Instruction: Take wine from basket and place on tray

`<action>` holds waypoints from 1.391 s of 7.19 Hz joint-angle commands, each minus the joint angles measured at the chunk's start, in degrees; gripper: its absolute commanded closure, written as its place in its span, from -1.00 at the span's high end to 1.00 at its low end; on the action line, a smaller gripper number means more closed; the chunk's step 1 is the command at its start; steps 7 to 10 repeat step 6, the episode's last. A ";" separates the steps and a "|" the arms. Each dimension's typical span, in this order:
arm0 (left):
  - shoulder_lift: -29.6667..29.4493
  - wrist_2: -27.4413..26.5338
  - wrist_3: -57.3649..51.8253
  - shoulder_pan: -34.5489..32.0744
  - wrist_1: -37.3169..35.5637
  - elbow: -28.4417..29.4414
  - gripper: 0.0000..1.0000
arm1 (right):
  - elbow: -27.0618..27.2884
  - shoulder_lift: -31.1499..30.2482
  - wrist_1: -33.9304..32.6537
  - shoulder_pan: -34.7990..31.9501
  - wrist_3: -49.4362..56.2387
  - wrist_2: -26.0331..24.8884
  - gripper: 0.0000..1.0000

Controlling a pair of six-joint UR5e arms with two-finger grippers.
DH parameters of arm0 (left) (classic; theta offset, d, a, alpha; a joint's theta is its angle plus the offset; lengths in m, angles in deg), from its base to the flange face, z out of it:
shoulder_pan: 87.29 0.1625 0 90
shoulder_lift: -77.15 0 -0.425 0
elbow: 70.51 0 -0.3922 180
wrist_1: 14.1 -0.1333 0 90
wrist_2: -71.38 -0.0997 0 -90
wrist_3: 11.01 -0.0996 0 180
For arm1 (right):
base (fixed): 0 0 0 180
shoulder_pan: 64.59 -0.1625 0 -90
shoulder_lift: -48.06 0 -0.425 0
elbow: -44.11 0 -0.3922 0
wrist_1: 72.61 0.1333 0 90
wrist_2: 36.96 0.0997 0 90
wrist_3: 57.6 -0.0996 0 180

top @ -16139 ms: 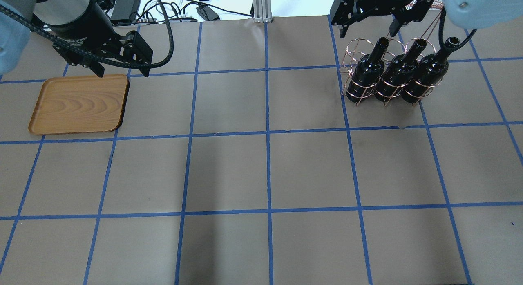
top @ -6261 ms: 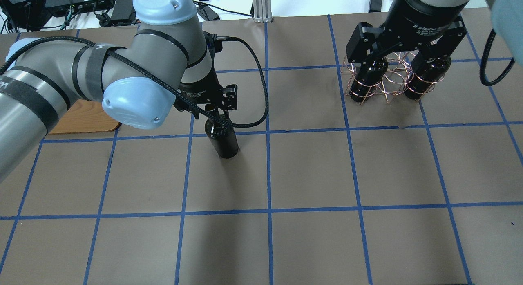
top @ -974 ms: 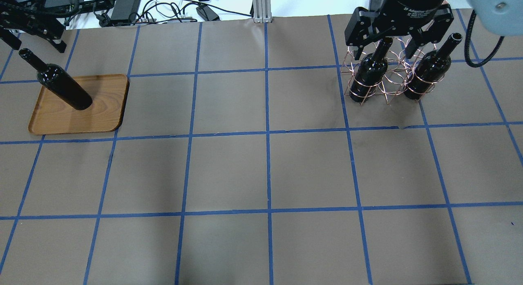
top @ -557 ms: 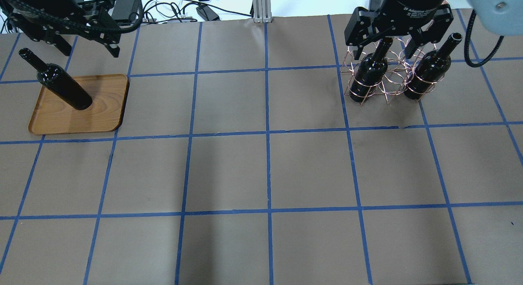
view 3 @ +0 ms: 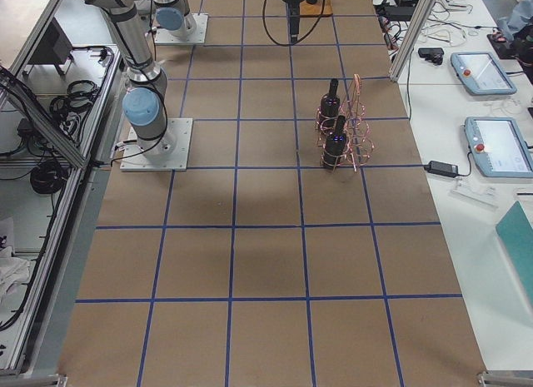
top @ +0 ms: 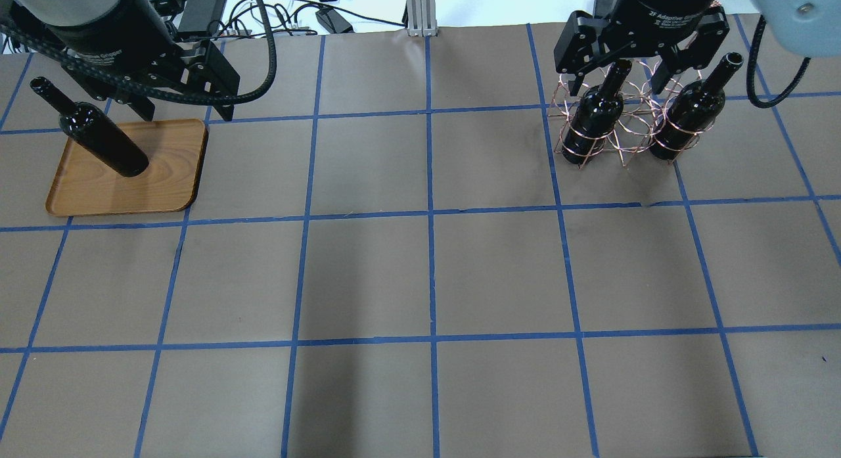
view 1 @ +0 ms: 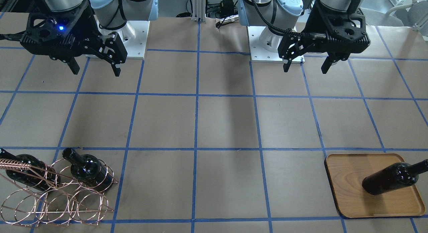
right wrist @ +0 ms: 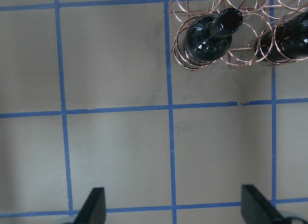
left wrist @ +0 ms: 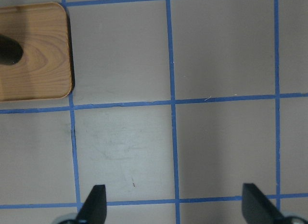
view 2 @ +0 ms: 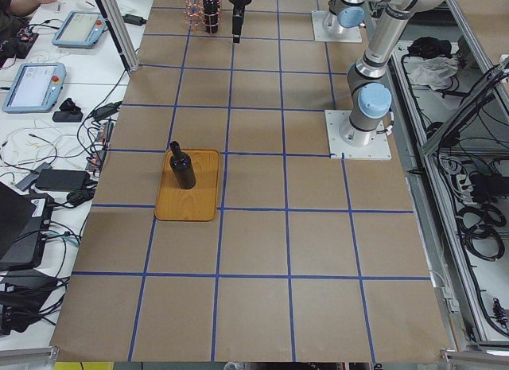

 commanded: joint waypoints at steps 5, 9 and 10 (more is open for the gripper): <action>0.32 0.05 0.24 0.18 0.12 -0.50 1.00 | 0.00 0.00 -0.05 -0.05 0.00 0.00 1.00; 0.24 -0.04 0.16 0.18 0.12 -0.50 1.00 | 0.00 0.00 0.04 -0.05 0.00 0.09 1.00; 0.24 -0.04 0.16 0.18 0.12 -0.50 1.00 | 0.00 0.00 0.04 -0.05 0.00 0.09 1.00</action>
